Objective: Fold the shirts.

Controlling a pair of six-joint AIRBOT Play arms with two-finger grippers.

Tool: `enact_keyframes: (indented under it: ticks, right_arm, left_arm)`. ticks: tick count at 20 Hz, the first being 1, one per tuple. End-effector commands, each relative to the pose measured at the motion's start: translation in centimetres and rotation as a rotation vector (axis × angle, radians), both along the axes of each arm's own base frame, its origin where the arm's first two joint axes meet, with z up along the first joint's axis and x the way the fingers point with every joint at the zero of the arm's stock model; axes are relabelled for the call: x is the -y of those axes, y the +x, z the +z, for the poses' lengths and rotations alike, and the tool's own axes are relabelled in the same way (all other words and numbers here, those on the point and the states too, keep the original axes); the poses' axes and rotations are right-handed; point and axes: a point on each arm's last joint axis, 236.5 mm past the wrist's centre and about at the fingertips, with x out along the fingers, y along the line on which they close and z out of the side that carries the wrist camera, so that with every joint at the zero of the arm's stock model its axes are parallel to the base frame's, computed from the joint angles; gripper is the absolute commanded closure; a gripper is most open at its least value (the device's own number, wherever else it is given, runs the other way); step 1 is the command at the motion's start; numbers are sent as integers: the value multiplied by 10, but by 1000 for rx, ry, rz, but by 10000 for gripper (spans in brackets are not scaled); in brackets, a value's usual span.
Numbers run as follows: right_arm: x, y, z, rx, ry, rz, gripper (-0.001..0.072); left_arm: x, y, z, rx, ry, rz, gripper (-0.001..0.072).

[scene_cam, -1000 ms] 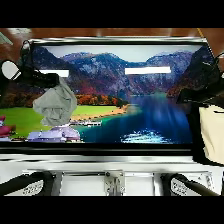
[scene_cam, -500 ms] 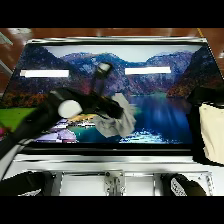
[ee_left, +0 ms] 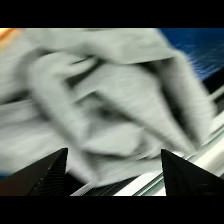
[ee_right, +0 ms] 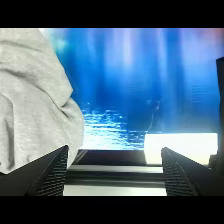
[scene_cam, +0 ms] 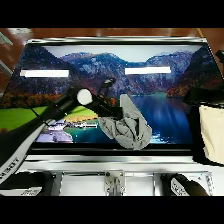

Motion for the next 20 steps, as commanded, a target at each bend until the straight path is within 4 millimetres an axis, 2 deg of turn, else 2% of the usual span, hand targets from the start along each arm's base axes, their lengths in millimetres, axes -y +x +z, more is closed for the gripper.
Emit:
enact_keyframes:
  ticks: [1, 2, 4, 5, 7, 10, 13, 15, 16, 20]
  right_arm:
    - [-12, 15, -35, -103, 78, 38, 16]
    - [-21, 19, -44, -129, 121, 56, 17]
    - [-42, 24, -63, -188, 227, 97, 16]
    - [-51, 23, -73, -222, 273, 111, 16]
    - [-63, 16, -95, -294, 338, 129, 17]
    - [-67, -2, -126, -383, 364, 131, 17]
    - [-70, -15, -142, -431, 376, 124, 17]
    - [-72, -19, -147, -442, 384, 130, 17]
    - [-76, -21, -147, -441, 402, 145, 17]
    - [-98, -22, -143, -430, 458, 200, 17]
  left_arm:
    - [-94, -5, -6, -195, 95, 22, -13]
    - [-115, -8, -11, -223, 102, 62, -13]
    - [-139, -27, -32, -271, 113, 123, -13]
    - [-140, -39, -46, -297, 96, 152, -13]
    - [-123, -50, -69, -344, -3, 242, -13]
    - [-94, -33, -85, -321, -134, 355, -13]
    - [-70, 1, -81, -261, -236, 424, -13]
    - [-59, 20, -76, -243, -281, 441, 1]
    - [-55, 25, -77, -247, -287, 437, 45]
    - [-35, 39, -88, -262, -284, 411, 61]
